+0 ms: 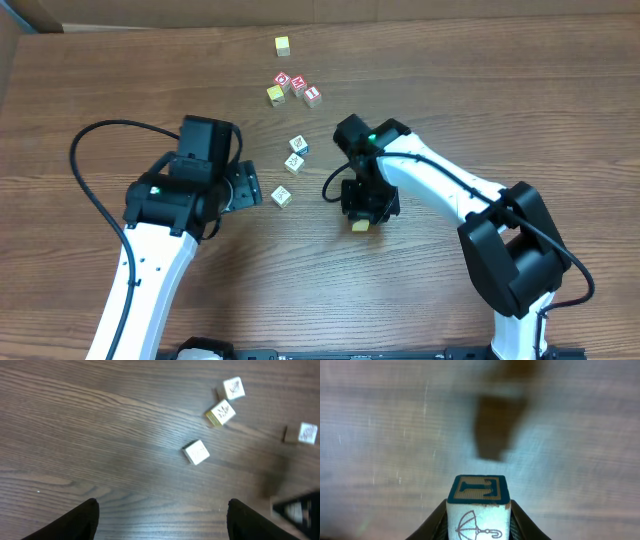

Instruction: Flip 5 blocks

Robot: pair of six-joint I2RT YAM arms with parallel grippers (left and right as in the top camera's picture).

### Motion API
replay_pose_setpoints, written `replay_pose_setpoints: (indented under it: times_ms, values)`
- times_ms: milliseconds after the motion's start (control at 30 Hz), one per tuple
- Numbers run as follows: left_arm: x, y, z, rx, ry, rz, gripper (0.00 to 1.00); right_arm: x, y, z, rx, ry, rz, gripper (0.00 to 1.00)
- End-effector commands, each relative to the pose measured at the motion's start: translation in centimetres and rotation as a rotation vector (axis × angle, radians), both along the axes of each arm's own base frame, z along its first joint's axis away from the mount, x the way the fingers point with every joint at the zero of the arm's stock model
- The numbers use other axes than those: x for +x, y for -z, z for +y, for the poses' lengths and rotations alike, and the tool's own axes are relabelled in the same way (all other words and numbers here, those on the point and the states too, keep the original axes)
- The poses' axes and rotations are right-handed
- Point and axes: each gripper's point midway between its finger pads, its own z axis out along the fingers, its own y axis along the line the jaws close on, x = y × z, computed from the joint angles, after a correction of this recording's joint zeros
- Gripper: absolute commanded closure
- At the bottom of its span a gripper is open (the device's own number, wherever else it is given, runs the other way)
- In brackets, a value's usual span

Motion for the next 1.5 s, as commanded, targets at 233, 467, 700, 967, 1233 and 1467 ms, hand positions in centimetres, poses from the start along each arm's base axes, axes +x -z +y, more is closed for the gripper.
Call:
replay_pose_setpoints:
  times_ms: [233,467,700,967,1233,1467]
  values:
    - [0.4,-0.3,1.2,-0.149,-0.046,0.006,0.17,-0.9,-5.5,2.0,0.036,0.062,-0.125,0.87]
    - [0.2,0.5,2.1,-0.146,-0.062,0.045,0.14,0.3,-5.2,2.5,-0.037,0.092,-0.254,0.88]
    - [-0.1,1.4,2.1,-0.143,-0.066,0.09,0.0,-1.5,-4.3,4.3,-0.095,0.038,-0.353,0.88]
    - [-0.1,1.5,2.1,-0.143,-0.067,0.094,0.0,-3.0,-1.9,5.5,-0.074,0.01,-0.363,0.88]
    - [-0.1,1.5,2.1,-0.143,-0.067,0.094,0.0,-2.9,-0.3,5.6,-0.055,0.014,-0.377,0.88]
    - [-0.1,1.5,2.4,-0.125,-0.064,0.091,0.0,-2.9,0.9,5.6,-0.038,0.017,-0.388,0.88]
